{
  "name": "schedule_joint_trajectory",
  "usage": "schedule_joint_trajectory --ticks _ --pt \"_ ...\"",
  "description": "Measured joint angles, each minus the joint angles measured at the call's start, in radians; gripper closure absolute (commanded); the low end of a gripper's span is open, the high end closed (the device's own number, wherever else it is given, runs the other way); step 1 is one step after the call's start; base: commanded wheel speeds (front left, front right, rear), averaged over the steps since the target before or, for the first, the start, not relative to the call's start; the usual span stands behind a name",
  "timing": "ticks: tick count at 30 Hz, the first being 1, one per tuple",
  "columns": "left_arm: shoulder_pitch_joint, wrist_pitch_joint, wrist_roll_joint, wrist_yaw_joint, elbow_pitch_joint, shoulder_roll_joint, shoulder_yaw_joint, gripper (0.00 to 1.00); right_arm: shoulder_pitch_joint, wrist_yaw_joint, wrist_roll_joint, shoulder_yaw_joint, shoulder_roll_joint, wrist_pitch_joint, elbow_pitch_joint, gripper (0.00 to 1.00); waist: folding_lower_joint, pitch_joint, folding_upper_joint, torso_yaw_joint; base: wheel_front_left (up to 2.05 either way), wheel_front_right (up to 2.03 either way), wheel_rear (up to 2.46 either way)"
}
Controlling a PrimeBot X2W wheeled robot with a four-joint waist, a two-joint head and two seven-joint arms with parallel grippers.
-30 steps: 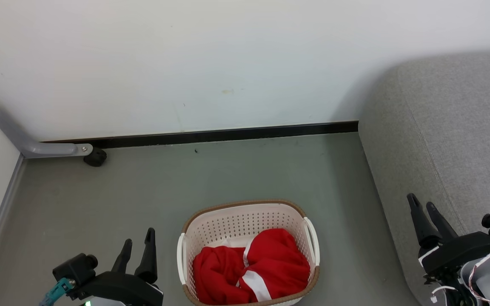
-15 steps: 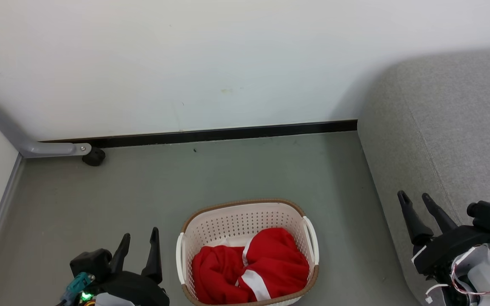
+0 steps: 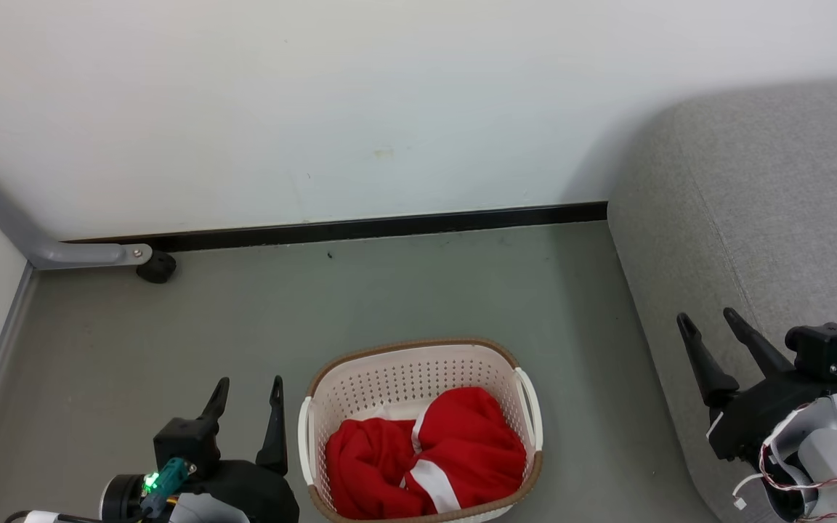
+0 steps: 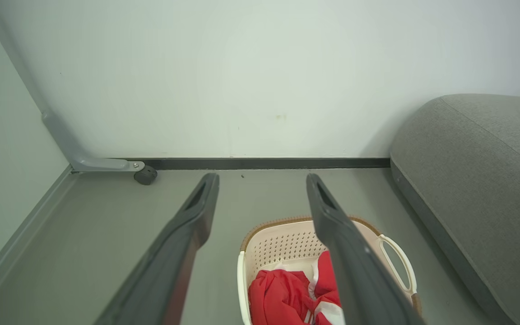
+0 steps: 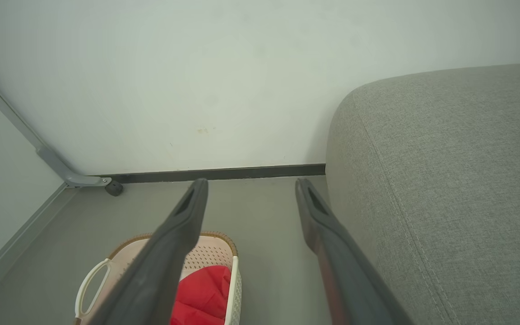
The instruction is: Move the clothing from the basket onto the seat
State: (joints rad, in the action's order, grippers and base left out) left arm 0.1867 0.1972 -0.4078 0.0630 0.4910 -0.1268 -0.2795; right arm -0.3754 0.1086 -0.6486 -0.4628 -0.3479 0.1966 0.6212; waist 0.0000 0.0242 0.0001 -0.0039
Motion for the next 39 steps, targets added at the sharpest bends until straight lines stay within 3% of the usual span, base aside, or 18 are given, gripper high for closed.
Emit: schedule_joint_trajectory --ticks 14,23,39 --pt "0.015 0.051 0.184 0.039 0.002 0.0 0.013 0.0 -0.05 -0.041 0.145 -0.011 -0.037 0.049 0.038 0.0 0.0 -0.002 0.0 -0.002 0.0 0.0 0.0" --pt "0.01 0.052 0.186 0.051 -0.012 0.021 0.089 0.0 -0.05 -0.064 0.149 0.049 -0.039 0.052 0.016 0.0 0.0 -0.005 0.0 0.0 0.0 0.0 0.0" --pt "-0.014 0.052 0.202 0.052 -0.03 0.044 0.103 0.0 -0.043 -0.072 0.193 0.092 -0.04 0.053 -0.045 0.0 0.0 0.014 0.0 -0.006 0.0 0.0 0.0"
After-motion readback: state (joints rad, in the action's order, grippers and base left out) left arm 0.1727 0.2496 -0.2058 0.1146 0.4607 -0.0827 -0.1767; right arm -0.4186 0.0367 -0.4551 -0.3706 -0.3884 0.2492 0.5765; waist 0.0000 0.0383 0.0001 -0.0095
